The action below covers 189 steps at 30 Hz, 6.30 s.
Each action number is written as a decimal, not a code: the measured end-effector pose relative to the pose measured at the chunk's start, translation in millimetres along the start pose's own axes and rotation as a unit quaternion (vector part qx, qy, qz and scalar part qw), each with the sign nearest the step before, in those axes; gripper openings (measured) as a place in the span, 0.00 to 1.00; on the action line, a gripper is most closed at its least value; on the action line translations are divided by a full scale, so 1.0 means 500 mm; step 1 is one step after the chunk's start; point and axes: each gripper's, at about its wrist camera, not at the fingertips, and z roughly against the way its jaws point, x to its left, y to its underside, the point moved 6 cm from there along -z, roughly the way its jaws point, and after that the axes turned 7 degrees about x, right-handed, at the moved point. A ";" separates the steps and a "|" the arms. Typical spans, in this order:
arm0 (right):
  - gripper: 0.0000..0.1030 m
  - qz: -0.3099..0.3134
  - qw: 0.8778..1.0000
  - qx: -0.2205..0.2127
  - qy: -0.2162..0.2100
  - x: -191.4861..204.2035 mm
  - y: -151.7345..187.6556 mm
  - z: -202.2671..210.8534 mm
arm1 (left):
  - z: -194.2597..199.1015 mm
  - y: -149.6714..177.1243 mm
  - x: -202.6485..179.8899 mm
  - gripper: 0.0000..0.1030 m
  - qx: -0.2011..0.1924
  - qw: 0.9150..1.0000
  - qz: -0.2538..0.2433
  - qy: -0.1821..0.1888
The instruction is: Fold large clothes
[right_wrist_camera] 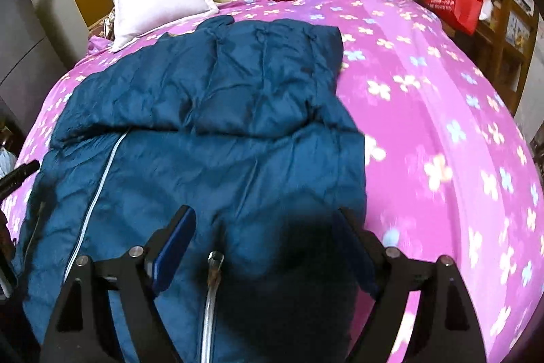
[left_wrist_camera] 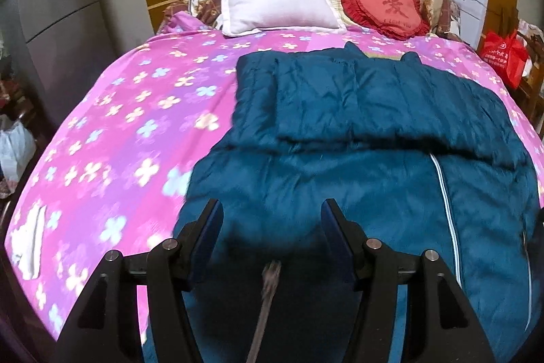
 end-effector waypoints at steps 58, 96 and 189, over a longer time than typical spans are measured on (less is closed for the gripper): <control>0.87 0.011 0.998 0.030 -0.047 0.007 0.314 0.149 | 0.157 0.301 0.150 0.39 0.025 0.999 0.024 -0.021; 0.91 0.009 0.995 0.079 -0.068 -0.010 0.391 0.131 | 0.098 0.363 0.223 0.39 0.114 0.981 0.124 0.092; 0.20 0.012 0.990 -0.128 -0.066 0.031 -0.238 0.154 | 0.046 -0.296 0.146 0.00 -0.061 0.990 0.122 0.038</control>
